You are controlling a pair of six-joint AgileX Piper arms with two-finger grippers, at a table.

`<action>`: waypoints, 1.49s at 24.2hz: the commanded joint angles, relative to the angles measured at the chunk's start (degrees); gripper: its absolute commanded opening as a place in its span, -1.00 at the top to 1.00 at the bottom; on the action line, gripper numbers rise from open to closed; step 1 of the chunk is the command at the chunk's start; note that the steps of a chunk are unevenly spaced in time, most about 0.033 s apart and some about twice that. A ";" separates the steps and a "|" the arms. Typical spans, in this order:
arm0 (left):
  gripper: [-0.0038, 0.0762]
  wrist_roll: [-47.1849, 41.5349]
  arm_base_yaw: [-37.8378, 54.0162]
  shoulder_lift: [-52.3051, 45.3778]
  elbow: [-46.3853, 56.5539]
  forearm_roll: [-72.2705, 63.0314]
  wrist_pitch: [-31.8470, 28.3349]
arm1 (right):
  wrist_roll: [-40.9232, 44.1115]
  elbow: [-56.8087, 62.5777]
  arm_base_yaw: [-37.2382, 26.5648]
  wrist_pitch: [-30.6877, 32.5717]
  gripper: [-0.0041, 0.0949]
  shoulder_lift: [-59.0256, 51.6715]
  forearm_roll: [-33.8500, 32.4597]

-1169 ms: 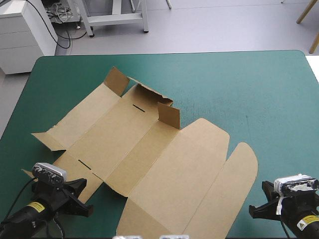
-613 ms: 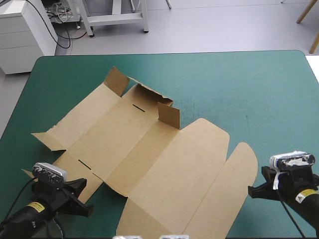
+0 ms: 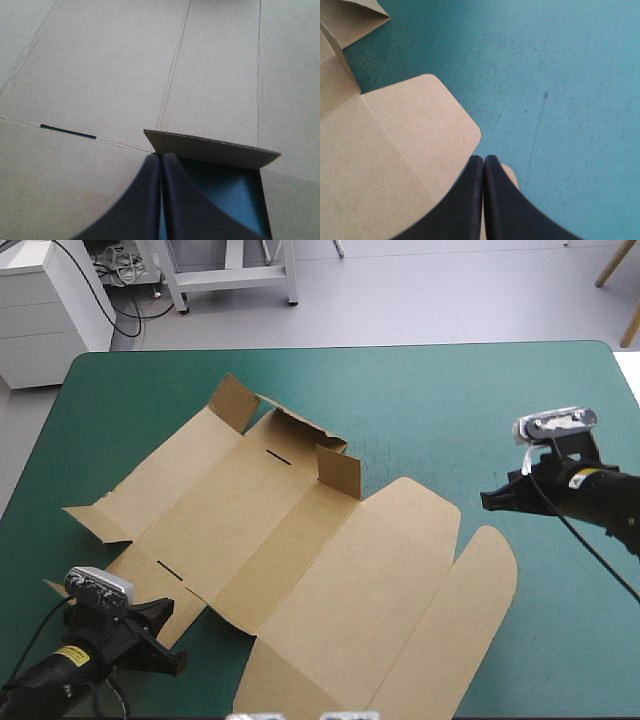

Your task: Fold the box

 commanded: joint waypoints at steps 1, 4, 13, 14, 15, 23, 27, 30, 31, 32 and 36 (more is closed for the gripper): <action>0.92 -0.18 0.12 0.56 -1.43 -2.19 -2.63 | -3.28 -9.06 -0.34 -1.05 0.96 6.12 4.57; 0.92 -0.18 0.12 0.56 -1.43 -2.19 -2.63 | -5.16 -14.77 -0.06 1.64 0.95 11.44 6.58; 0.92 0.11 0.12 0.56 -1.43 -2.19 -2.63 | -4.49 -34.47 10.65 4.53 0.95 27.15 2.04; 0.92 0.11 0.12 0.56 -1.43 -2.19 -2.63 | -4.49 -36.33 11.46 5.44 0.95 28.90 2.19; 0.92 0.11 0.12 0.56 -1.43 -2.19 -2.63 | -4.49 -39.73 12.96 7.64 0.95 32.33 3.82; 0.92 -0.16 0.12 0.56 -1.43 -2.19 -2.63 | -7.29 -49.21 20.86 11.56 0.95 43.43 5.37; 0.92 -0.16 0.12 0.56 -1.43 -1.98 -2.69 | -8.52 -49.21 21.87 12.91 0.95 45.11 5.80; 0.92 -0.16 0.12 0.56 -1.43 -1.98 -2.69 | -8.52 -49.21 21.87 12.81 0.94 45.16 5.67; 0.92 -0.16 0.12 0.56 -1.43 -1.98 -2.69 | -8.32 -49.21 21.87 12.81 0.94 45.16 5.67; 0.92 -0.16 0.12 0.56 -1.43 -1.98 -2.69 | -8.07 -49.21 21.87 12.81 0.94 45.16 5.67; 0.92 -0.16 0.12 0.56 -1.43 -1.98 -2.77 | -7.31 -49.21 21.87 12.91 0.68 45.24 5.67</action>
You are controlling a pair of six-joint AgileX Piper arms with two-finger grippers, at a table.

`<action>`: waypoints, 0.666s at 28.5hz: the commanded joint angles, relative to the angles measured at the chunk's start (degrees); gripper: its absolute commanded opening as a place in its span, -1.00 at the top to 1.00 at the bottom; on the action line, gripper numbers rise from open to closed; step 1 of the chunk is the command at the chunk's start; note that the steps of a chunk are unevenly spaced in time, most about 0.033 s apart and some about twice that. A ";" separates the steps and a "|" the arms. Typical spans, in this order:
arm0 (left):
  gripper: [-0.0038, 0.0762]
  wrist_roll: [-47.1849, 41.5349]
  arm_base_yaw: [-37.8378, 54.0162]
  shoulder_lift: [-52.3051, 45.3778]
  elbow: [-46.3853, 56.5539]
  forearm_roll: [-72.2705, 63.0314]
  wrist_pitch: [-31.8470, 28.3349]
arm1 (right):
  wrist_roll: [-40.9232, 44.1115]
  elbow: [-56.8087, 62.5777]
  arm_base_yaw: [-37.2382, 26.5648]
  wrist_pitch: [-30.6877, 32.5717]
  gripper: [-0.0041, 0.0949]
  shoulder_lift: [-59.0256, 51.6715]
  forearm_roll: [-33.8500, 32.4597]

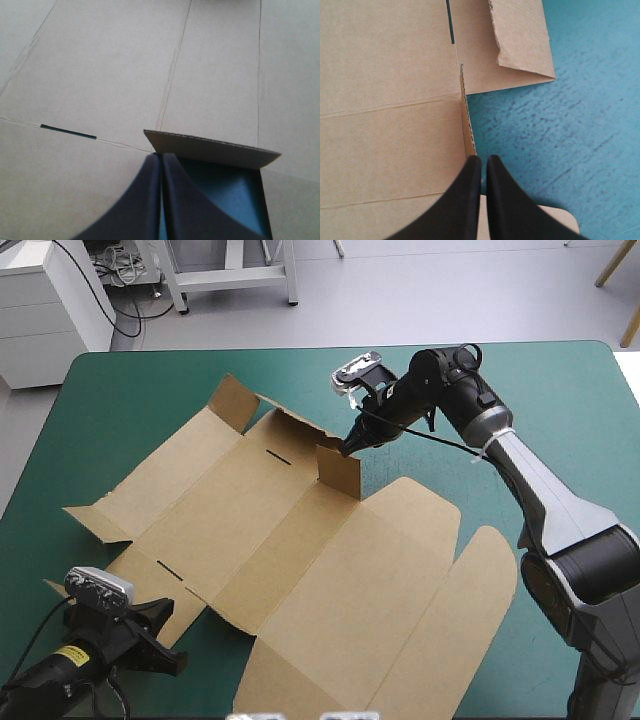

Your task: Fold the box

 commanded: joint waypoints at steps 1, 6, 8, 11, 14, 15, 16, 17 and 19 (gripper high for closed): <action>0.92 -0.22 0.12 0.56 -1.43 -1.98 -2.77 | 0.25 -1.91 0.08 -1.57 0.54 -3.03 1.26; 0.92 -0.22 0.12 0.56 -1.43 -1.98 -2.77 | 0.25 -1.91 0.08 -2.29 -0.25 -2.90 1.56; 0.92 -0.22 0.12 0.56 -1.43 -1.98 -2.77 | 0.25 -1.91 0.08 -2.40 -0.37 -2.76 1.87; 0.92 -0.22 0.12 0.56 -1.43 -1.98 -2.77 | 0.63 -1.91 0.08 -2.40 -0.39 -2.76 2.59; 0.92 -0.22 0.12 0.56 -1.43 -1.98 -2.77 | 0.45 -1.91 0.08 -2.75 -0.39 -2.76 5.06; 0.92 -0.22 0.12 0.56 -1.43 -1.98 -2.77 | 0.47 -1.91 0.08 -2.90 -0.39 -2.76 5.34; 0.92 -0.22 0.12 0.56 -1.31 -1.98 -3.03 | -0.13 -1.91 0.08 -3.06 -0.39 -2.48 6.09; 0.92 -0.22 0.12 0.56 -1.19 -1.98 -3.36 | -0.38 -1.91 0.08 -3.06 -0.39 -2.24 6.23; 0.92 -0.22 0.12 0.56 -0.79 -1.98 -4.45 | -0.77 -1.91 0.08 -2.23 -0.39 -1.48 6.11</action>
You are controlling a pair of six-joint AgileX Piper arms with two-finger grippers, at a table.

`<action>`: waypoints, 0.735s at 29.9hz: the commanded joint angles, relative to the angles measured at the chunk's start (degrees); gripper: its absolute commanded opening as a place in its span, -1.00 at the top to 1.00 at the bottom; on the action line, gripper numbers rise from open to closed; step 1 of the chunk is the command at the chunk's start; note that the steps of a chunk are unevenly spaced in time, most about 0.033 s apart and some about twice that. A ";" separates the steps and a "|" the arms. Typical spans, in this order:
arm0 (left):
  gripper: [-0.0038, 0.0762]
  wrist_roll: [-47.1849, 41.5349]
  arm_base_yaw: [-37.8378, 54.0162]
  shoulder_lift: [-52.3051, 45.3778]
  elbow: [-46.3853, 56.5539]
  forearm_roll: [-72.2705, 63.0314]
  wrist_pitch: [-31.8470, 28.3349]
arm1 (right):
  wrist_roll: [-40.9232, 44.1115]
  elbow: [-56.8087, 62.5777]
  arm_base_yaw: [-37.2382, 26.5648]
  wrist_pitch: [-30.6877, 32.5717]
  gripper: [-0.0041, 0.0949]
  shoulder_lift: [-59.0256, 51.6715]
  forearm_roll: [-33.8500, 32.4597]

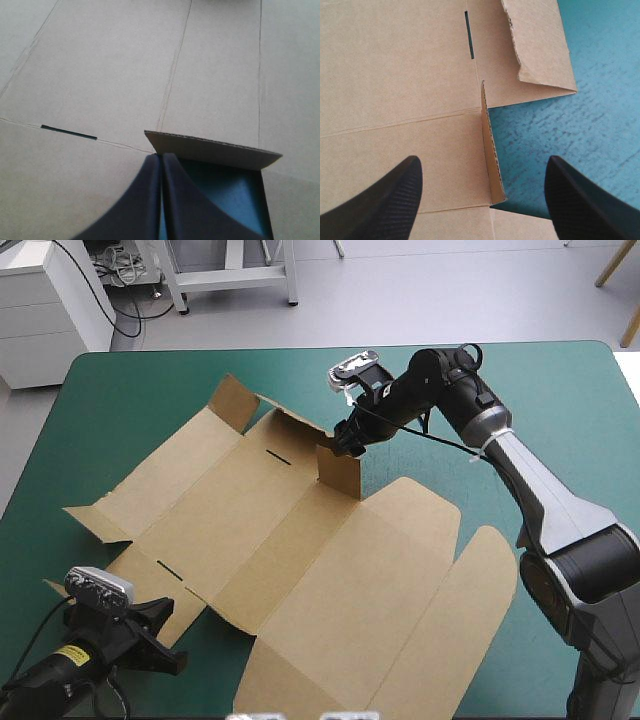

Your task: Fold the box

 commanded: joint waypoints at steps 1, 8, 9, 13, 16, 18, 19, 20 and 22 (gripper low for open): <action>0.92 -0.22 0.12 0.56 -0.62 -1.98 -4.79 | -1.67 -1.90 0.08 -0.53 -0.39 -1.20 1.86; 0.92 -0.32 0.12 0.56 0.13 -2.10 -6.81 | -4.68 -1.90 0.08 -1.56 -0.39 3.03 1.64; 0.92 -0.32 0.12 0.56 0.13 -2.10 -6.81 | -5.04 -1.90 0.08 -1.95 -0.39 3.59 1.64; 0.92 -0.32 0.12 0.56 0.13 -2.10 -6.81 | -5.90 -1.90 0.08 -2.31 -0.39 5.30 1.77; 0.92 -0.69 0.12 0.56 0.13 -2.10 -6.81 | -5.90 -1.90 0.08 -2.44 -0.39 6.51 1.77; 0.92 -0.56 0.12 0.56 0.13 -2.10 -6.81 | -5.90 -1.90 0.08 -2.44 -0.39 7.42 1.77; 0.92 -0.56 0.12 0.56 0.13 -2.10 -6.81 | -5.90 -1.90 0.08 -2.56 -0.39 7.55 1.77; 0.92 -0.56 0.12 0.56 0.13 -2.10 -6.81 | -5.90 -1.90 0.08 -2.56 -0.39 8.05 1.77; 0.92 -0.56 0.12 0.56 0.13 -2.10 -6.81 | -5.90 -1.90 0.08 -2.56 -0.35 8.16 1.77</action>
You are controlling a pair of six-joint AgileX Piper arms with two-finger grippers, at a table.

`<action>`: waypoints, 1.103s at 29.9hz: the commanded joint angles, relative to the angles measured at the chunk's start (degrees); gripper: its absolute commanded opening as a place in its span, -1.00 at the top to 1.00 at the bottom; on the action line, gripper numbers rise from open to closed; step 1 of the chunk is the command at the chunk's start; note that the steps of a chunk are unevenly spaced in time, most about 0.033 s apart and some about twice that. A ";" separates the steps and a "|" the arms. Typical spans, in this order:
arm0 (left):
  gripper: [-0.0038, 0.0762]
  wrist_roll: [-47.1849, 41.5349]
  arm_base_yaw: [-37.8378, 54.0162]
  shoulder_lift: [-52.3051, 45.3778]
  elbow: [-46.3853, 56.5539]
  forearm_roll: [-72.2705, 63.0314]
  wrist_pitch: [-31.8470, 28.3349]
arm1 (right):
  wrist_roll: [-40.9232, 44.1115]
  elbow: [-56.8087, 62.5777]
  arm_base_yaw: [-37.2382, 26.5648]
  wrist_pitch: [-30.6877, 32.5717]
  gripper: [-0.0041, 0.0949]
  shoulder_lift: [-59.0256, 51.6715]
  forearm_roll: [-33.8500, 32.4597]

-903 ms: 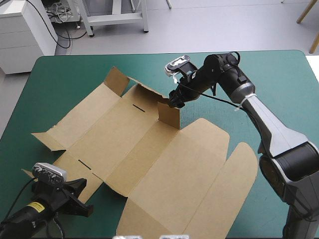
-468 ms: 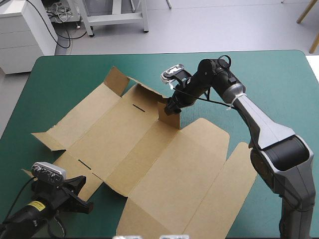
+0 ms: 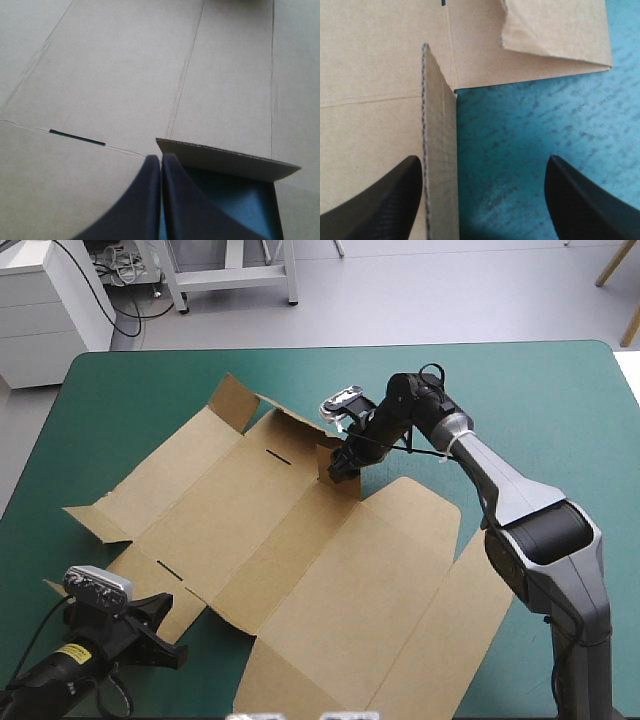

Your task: Fold the box

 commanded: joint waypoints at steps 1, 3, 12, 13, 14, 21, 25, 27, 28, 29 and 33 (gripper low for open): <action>0.92 -0.44 0.12 0.56 -1.60 -2.10 -3.24 | -0.55 -1.79 0.08 -1.45 -0.27 -2.99 1.51; 0.92 -0.44 0.12 0.56 -1.60 -2.10 -3.24 | -0.55 -1.79 0.08 -1.56 -0.02 -2.99 1.51; 0.92 -0.44 0.12 0.56 -1.60 -2.10 -3.24 | -1.63 -1.79 0.08 -1.33 0.94 -2.99 1.61; 0.92 -0.44 0.12 0.56 -1.60 -2.10 -3.24 | -1.63 -1.79 0.08 -1.47 0.95 -2.99 1.61; 0.92 -0.44 0.12 0.56 -1.60 -2.10 -3.24 | -2.03 -1.79 0.08 -1.73 0.95 -2.99 1.61; 0.92 -0.44 0.12 0.56 -1.60 -2.10 -3.24 | -18.20 -5.22 0.08 -2.40 0.95 -2.99 1.26; 0.92 -0.44 0.12 0.56 -1.60 -2.10 -3.24 | -27.48 -7.67 0.08 -3.12 0.95 -2.99 2.76; 0.92 -0.44 0.12 0.56 -1.60 -2.10 -3.24 | -31.34 -8.43 0.08 -2.74 0.96 -2.99 4.30; 0.92 -0.44 0.12 0.56 -1.60 -2.10 -3.24 | -33.07 -8.67 0.19 -2.50 0.96 -2.99 4.93; 0.92 -0.44 0.12 0.56 -1.60 -2.10 -3.24 | -34.58 -8.67 0.38 -2.50 0.96 -2.99 5.23; 0.92 -0.44 0.12 0.56 -1.60 -2.10 -3.24 | -39.63 -8.67 1.72 -1.07 0.96 -2.99 4.87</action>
